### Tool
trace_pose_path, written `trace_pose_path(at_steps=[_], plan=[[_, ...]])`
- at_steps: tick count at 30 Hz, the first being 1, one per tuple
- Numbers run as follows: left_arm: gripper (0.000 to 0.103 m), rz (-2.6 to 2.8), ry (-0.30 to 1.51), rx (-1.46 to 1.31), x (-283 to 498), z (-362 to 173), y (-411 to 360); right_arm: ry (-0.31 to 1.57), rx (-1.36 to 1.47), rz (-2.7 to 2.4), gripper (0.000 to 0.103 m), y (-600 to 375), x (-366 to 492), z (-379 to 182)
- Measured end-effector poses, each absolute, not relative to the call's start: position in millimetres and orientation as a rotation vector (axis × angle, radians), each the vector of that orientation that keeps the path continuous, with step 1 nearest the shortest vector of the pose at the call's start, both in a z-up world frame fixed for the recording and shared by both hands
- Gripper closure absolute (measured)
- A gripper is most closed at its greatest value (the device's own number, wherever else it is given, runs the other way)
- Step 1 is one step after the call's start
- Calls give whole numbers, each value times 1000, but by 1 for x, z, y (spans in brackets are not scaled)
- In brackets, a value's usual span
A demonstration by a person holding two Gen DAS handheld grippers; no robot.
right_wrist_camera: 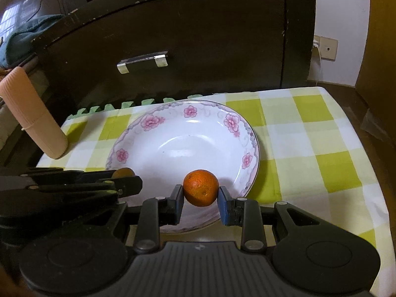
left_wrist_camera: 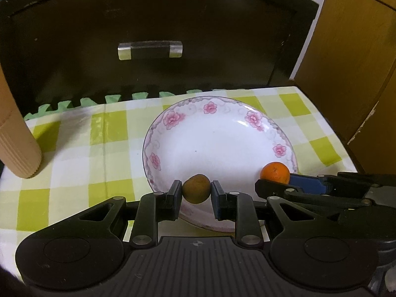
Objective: Organize fruits
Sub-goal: 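Carry the orange and the longan over the white flowered plate with both tools, then open both tools to drop the orange and longan into the plate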
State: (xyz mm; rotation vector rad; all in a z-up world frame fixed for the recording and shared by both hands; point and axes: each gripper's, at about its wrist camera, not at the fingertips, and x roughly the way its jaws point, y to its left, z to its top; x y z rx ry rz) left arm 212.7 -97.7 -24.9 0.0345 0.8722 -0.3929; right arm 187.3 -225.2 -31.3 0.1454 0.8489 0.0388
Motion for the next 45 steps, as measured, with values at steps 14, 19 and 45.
trace_pose_path(at_steps=[14,19,45], plan=[[70,-377,891,35,221,-31,-97,847,144,59,73,-228,198,-41],[67,-373,885,42,219,-29,-98,845,145,58,73,-229,198,-40],[56,-350,834,24,197,3,-75,776,133,63,64,-221,167,-9]])
